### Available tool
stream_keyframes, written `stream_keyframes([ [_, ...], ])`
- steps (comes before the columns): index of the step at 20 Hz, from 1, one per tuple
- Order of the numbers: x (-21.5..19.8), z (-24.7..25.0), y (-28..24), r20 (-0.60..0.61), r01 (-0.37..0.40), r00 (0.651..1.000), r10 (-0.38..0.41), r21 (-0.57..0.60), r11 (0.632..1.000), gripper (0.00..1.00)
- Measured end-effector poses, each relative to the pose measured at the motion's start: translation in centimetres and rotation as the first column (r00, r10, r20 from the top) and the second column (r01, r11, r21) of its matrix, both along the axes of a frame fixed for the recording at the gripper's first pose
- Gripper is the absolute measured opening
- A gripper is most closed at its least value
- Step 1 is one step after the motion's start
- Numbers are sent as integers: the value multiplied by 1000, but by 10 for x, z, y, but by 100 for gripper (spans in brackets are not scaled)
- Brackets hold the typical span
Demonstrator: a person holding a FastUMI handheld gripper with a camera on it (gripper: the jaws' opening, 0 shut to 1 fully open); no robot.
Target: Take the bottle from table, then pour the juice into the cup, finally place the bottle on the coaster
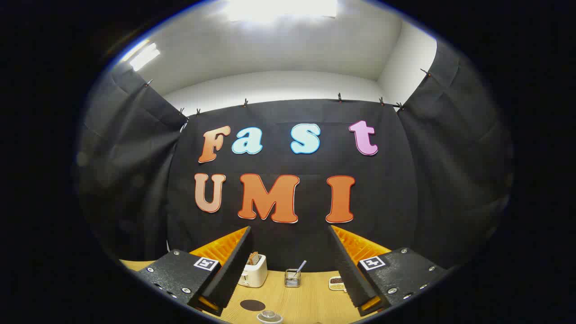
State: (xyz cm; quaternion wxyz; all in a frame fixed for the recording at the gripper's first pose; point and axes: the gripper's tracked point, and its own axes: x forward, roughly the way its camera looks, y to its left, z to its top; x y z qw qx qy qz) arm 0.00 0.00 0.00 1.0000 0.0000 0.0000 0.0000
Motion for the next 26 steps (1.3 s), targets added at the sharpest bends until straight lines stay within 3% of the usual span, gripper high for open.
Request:
stream_keyframes([
  [26,-6,-9,0,-4,-11,1000,11,-16,1000,98],
])
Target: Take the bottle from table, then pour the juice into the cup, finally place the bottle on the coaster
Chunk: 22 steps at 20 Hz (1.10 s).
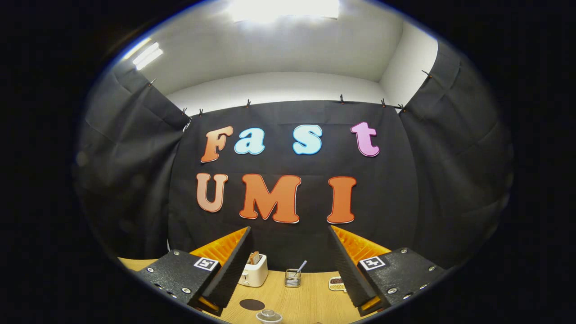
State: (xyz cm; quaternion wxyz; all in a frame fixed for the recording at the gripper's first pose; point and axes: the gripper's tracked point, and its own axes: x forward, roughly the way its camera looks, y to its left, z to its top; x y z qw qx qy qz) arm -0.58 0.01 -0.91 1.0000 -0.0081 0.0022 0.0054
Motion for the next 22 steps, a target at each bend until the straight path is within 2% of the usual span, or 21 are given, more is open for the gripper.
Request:
stream_keyframes([
  [12,-1,-14,4,14,-50,999,50,20,999,98],
  [22,13,-39,15,-45,-90,995,93,67,994,98],
])
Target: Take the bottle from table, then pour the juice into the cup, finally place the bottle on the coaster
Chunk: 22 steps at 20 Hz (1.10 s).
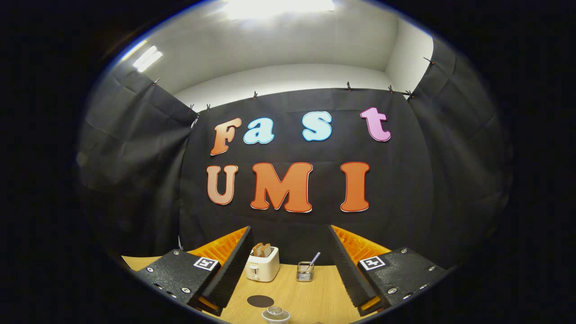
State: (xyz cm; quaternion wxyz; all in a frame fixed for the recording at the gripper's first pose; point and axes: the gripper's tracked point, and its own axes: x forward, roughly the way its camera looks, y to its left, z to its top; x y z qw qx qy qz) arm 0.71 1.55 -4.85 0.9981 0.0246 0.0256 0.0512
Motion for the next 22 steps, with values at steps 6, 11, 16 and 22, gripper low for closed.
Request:
stream_keyframes([
  [6,1,5,8,11,-13,1000,14,-22,1000,98],
  [11,-5,4,8,12,-16,1000,17,-29,999,98],
  [16,-17,-5,7,38,-23,999,22,24,999,98],
  [22,-37,-38,3,16,-14,1000,14,27,1000,98],
])
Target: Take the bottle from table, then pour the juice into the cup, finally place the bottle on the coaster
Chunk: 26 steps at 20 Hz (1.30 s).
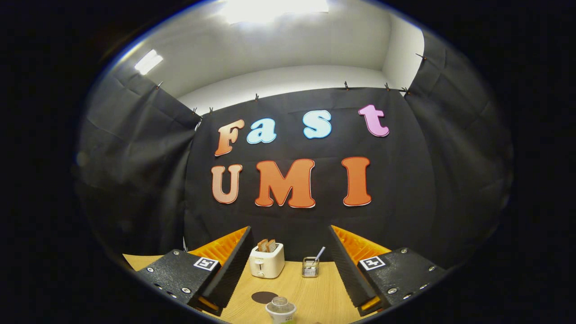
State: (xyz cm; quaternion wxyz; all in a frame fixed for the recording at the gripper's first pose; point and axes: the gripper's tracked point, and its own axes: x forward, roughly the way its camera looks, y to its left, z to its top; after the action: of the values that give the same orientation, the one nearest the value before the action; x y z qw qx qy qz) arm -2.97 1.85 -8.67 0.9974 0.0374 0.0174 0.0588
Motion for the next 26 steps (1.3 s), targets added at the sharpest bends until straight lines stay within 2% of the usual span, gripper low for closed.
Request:
stream_keyframes([
  [6,-22,-53,7,-65,-1,998,6,82,997,98],
  [11,-28,-95,-1,-100,42,994,-41,7,999,98],
  [16,-38,-127,7,-145,30,989,-35,-30,999,98],
  [26,-50,-207,26,-278,-5,961,4,-6,1000,98],
])
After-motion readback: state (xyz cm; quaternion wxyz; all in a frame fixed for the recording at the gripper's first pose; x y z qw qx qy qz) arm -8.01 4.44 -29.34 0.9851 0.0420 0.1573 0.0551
